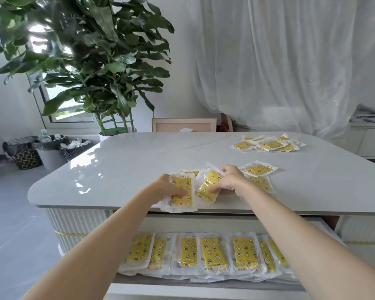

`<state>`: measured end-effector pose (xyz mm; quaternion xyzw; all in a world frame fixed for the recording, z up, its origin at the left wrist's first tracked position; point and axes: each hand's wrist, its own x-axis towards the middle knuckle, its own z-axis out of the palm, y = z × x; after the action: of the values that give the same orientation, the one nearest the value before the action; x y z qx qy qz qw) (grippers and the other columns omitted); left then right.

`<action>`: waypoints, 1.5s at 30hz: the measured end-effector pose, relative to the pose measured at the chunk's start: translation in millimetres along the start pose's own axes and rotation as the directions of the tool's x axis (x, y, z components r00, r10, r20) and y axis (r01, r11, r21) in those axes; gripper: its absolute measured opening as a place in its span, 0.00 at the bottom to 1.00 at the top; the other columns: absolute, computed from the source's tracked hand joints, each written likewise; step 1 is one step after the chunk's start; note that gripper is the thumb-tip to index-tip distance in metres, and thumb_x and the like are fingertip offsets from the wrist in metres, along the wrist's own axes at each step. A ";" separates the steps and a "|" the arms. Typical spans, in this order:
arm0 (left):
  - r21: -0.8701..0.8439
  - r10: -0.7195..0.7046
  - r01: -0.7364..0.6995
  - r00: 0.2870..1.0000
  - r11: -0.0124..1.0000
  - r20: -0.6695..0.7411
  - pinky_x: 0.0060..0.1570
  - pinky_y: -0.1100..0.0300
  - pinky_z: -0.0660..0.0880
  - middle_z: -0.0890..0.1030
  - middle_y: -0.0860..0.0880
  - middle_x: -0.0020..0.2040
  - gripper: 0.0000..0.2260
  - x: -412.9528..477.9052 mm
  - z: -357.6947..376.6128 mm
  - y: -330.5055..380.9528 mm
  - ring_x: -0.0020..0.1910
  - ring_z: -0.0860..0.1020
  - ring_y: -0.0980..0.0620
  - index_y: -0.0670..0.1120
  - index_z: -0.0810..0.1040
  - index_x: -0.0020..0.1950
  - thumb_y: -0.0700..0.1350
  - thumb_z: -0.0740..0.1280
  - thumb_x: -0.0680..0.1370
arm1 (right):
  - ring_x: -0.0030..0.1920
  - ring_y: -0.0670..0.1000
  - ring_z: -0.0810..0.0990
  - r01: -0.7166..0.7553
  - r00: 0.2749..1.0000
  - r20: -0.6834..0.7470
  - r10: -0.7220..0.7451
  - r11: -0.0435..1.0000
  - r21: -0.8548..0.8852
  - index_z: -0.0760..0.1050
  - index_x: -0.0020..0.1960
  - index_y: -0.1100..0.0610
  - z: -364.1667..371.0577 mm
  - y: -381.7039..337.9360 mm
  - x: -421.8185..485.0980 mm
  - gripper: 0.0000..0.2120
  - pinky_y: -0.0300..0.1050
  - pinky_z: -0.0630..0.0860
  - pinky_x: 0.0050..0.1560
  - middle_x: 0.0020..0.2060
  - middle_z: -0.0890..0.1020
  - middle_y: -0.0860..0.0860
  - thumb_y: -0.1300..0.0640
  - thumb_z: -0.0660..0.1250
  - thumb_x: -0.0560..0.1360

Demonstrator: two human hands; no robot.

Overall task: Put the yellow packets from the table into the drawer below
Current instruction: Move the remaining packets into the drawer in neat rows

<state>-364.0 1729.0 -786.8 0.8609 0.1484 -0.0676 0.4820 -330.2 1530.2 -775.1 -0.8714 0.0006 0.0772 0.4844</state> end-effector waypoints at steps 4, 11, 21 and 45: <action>-0.151 0.015 -0.012 1.000 0.988 0.019 0.57 0.48 0.77 0.76 0.42 0.62 0.25 -17.5 -13.7 -3.6 0.56 0.79 0.42 0.41 0.67 0.67 0.39 0.72 0.73 | 0.46 0.54 0.84 0.030 0.997 0.064 -0.048 0.963 0.267 0.70 0.65 0.60 -10.3 -12.8 -10.6 0.32 0.43 0.83 0.36 0.54 0.80 0.59 0.72 0.76 0.65; -0.280 0.060 -0.029 0.993 0.960 0.101 0.54 0.47 0.79 0.81 0.41 0.57 0.21 -42.8 -36.4 -23.2 0.53 0.82 0.43 0.38 0.72 0.64 0.39 0.72 0.73 | 0.39 0.49 0.82 0.035 0.973 0.198 -0.118 0.925 0.379 0.75 0.52 0.61 -8.4 -16.7 -39.0 0.13 0.38 0.82 0.38 0.43 0.83 0.55 0.68 0.73 0.71; -0.016 -0.088 0.102 0.917 0.995 0.389 0.62 0.50 0.75 0.81 0.40 0.59 0.24 -74.3 -46.4 -86.5 0.54 0.80 0.46 0.38 0.76 0.62 0.43 0.77 0.69 | 0.39 0.48 0.84 0.015 0.854 0.513 -0.084 0.990 0.137 0.78 0.52 0.61 7.8 10.6 -58.5 0.07 0.40 0.81 0.39 0.42 0.85 0.53 0.63 0.71 0.74; 0.416 -0.259 0.206 0.963 0.886 0.074 0.58 0.61 0.75 0.70 0.44 0.60 0.32 -1.3 31.5 -109.1 0.60 0.74 0.49 0.37 0.56 0.73 0.43 0.69 0.75 | 0.34 0.49 0.77 -0.445 0.808 0.396 0.437 0.892 -0.077 0.71 0.39 0.62 82.2 79.9 -26.0 0.09 0.38 0.78 0.28 0.36 0.77 0.56 0.71 0.66 0.75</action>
<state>-399.3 1755.5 -891.4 0.9115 0.2024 -0.2092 0.2906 -373.0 1555.2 -881.6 -0.8077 0.1037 0.3652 0.4511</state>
